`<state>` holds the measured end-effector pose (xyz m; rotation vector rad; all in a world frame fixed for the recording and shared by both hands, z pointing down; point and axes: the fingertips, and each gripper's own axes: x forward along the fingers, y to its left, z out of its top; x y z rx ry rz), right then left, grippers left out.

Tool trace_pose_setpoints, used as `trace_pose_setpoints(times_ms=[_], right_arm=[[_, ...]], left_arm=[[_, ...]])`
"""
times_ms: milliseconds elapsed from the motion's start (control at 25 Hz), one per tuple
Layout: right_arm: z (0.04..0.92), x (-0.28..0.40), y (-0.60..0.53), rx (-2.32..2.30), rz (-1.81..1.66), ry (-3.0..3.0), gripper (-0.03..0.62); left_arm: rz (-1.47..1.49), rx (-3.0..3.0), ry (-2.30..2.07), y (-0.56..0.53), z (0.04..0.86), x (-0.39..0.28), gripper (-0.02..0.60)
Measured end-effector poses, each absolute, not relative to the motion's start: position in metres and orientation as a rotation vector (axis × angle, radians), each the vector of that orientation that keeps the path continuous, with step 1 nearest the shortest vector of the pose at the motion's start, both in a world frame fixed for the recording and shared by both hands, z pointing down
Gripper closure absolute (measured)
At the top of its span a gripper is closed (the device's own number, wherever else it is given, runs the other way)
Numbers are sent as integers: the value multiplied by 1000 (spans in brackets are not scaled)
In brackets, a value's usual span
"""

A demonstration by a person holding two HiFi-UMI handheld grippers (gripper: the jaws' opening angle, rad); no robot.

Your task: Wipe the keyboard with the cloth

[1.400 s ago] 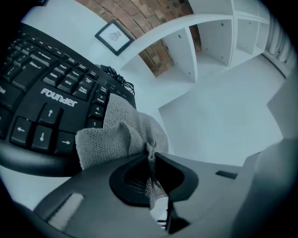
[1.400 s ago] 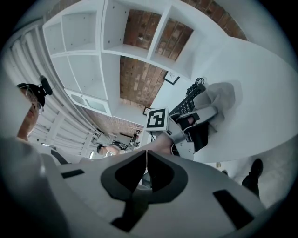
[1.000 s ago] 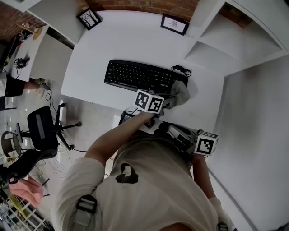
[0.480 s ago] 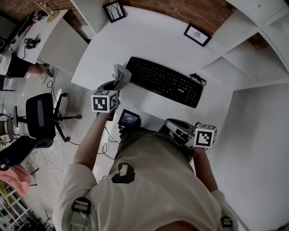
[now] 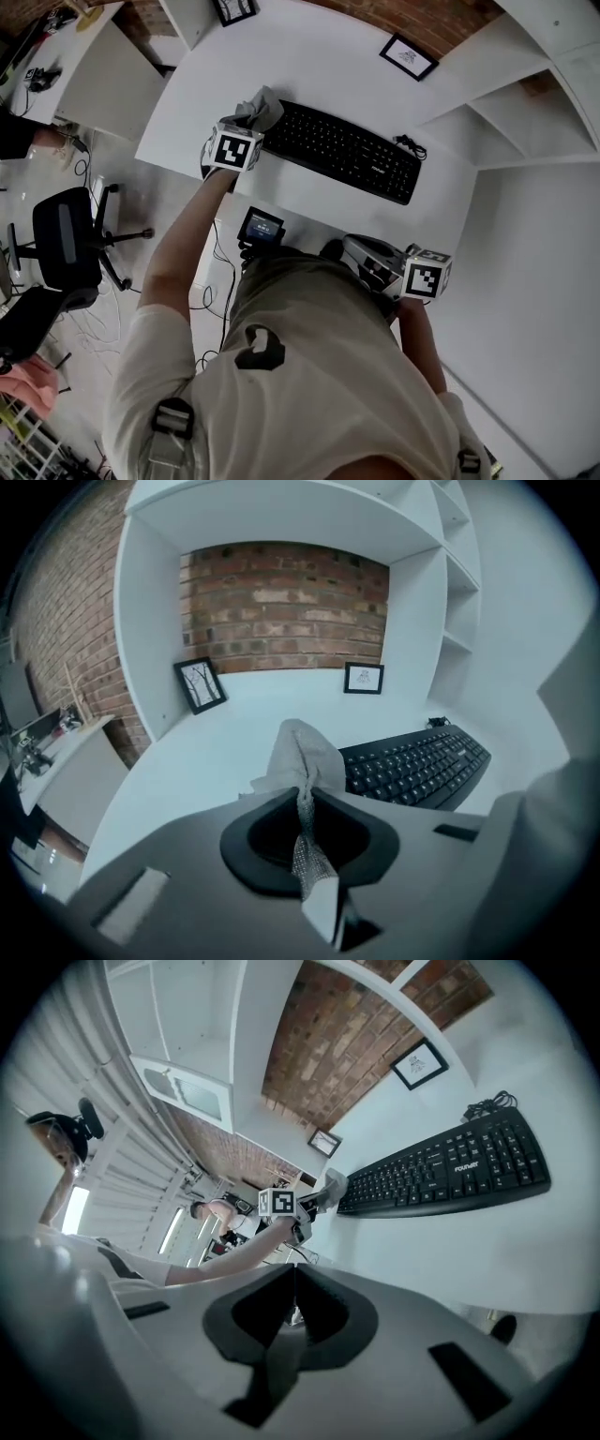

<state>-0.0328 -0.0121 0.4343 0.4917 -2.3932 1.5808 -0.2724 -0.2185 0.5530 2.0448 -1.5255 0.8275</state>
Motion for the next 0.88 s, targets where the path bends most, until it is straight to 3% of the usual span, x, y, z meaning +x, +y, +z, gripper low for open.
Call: trace_pose_setpoints(times_ms=[880], right_arm=[[443,17,-11,629,1747,-2435,588]], left_arm=[[887,2012,-1374,-229,596,-213,558]])
